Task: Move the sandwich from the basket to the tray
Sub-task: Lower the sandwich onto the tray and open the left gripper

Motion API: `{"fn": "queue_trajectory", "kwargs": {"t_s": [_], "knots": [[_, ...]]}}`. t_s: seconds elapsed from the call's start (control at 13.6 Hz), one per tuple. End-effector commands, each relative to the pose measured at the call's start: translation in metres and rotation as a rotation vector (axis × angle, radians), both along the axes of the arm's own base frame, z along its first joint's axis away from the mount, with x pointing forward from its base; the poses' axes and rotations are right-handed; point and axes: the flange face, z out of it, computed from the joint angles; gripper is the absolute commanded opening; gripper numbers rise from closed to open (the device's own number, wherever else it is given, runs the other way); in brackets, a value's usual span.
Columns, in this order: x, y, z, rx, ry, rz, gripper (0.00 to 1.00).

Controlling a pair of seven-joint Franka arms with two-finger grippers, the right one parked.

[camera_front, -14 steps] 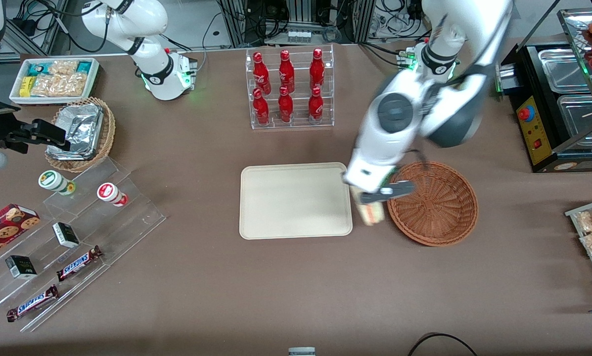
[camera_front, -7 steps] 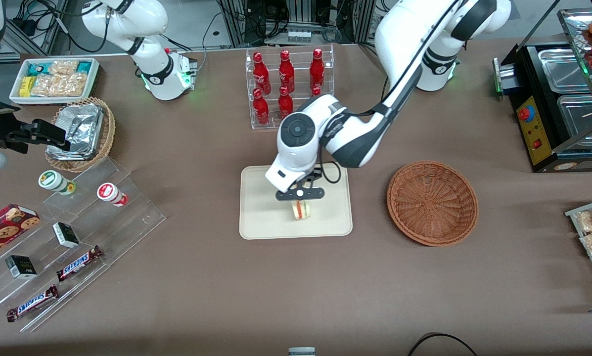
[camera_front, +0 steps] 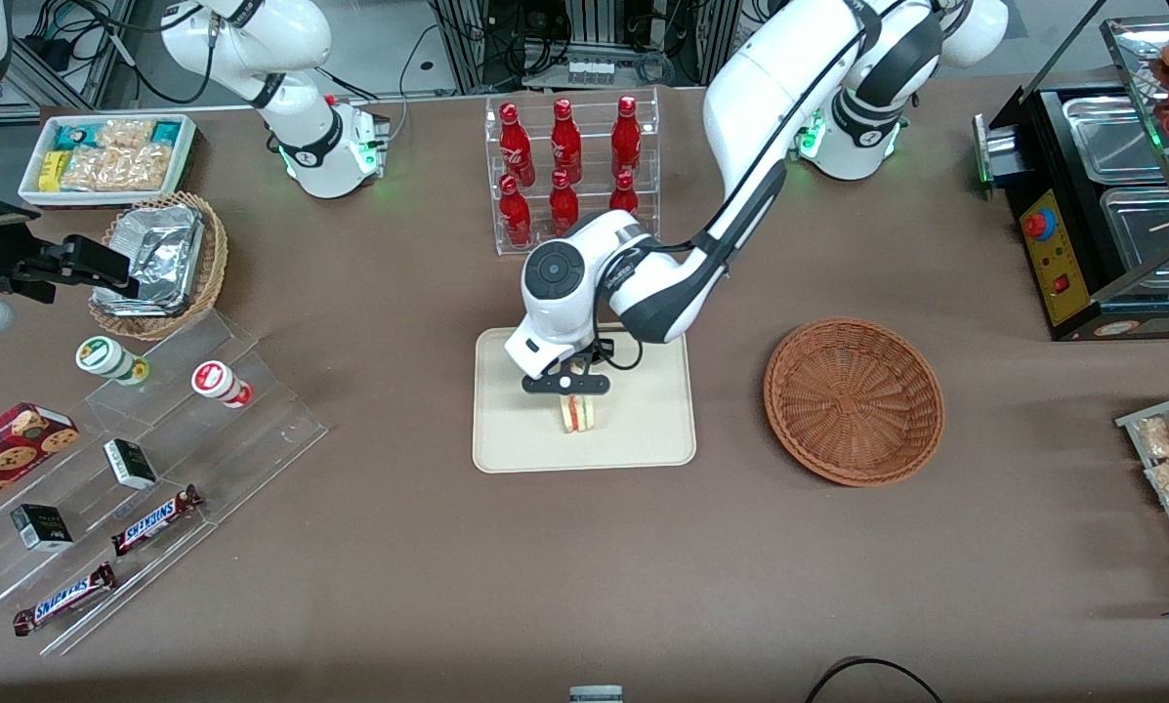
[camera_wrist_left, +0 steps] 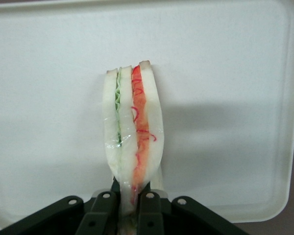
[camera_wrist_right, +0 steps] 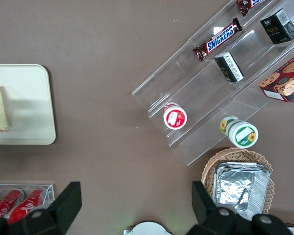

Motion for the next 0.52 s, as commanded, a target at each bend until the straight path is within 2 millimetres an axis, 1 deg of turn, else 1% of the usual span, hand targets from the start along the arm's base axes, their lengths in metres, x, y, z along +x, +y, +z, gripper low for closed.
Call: {"fn": "queue_trajectory", "kwargs": {"t_s": [0.0, 0.07, 0.15, 0.22, 0.29, 0.37, 0.44], "knots": [[-0.001, -0.009, -0.001, 0.008, -0.027, -0.007, 0.07], [-0.001, -0.008, -0.002, 0.009, -0.025, 0.005, 0.38], [-0.001, -0.007, -0.002, 0.014, -0.026, 0.011, 0.72], [-0.001, -0.008, 0.003, 0.012, -0.030, 0.010, 1.00], [0.000, -0.007, 0.008, 0.012, -0.031, 0.014, 1.00], [0.005, -0.003, 0.020, 0.003, -0.033, 0.029, 1.00], [0.006, -0.001, 0.042, -0.003, -0.041, 0.035, 1.00]]}}
